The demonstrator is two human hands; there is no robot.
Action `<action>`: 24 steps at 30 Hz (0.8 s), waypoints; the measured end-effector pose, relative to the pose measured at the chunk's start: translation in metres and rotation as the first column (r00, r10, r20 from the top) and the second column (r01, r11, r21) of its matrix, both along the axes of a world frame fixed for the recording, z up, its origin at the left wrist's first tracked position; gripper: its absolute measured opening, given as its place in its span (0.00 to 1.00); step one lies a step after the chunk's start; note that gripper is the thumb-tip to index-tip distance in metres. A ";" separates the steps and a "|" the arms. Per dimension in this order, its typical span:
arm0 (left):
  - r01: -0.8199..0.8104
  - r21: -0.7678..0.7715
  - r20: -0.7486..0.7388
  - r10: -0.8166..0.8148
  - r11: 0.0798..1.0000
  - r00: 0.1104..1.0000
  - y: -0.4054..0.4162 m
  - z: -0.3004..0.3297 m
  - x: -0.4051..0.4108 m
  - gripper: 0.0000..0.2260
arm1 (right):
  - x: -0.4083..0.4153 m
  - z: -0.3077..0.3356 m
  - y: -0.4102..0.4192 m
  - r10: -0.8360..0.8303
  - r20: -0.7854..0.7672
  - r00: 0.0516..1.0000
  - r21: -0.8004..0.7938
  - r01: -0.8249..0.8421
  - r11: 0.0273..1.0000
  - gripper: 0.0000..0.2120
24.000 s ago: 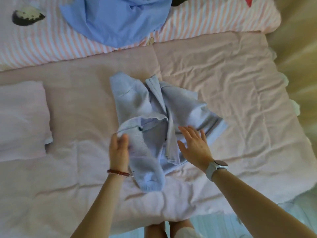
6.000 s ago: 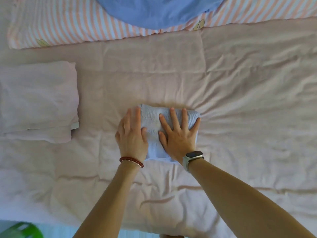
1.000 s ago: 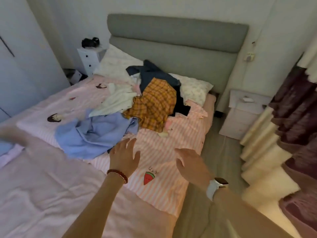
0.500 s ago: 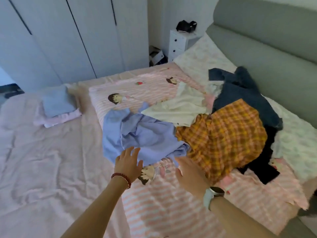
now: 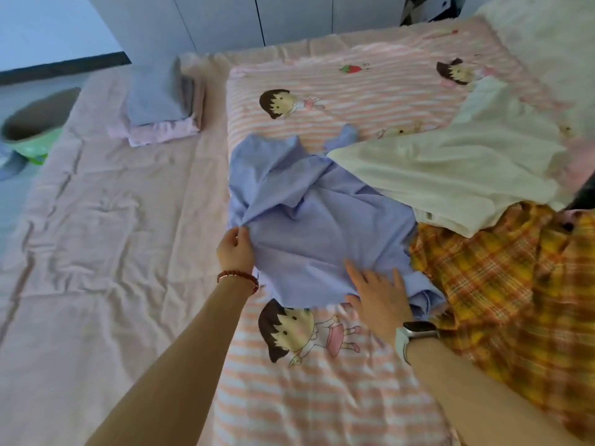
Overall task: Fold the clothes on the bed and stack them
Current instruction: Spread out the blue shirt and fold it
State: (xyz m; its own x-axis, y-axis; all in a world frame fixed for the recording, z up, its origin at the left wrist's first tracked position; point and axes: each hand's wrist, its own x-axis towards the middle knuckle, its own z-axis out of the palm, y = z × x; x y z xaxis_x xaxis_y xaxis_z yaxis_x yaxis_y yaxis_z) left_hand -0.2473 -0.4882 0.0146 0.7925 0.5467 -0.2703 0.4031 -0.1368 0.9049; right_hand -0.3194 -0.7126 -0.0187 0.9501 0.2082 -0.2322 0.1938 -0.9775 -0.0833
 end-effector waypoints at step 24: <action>0.583 0.203 -0.203 -0.549 0.786 0.811 0.101 0.025 -0.239 0.42 | -0.176 0.066 0.111 -0.210 -0.100 0.972 0.476 0.232 0.848 0.33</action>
State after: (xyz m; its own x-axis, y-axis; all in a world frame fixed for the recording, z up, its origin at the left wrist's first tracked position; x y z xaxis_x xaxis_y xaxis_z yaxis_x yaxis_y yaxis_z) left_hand -0.4860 -0.3874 0.0391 0.9485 0.0711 -0.3086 0.2902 -0.5850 0.7573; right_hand -0.4953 -0.6021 0.0476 0.9759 0.0896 -0.1988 -0.0375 -0.8290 -0.5580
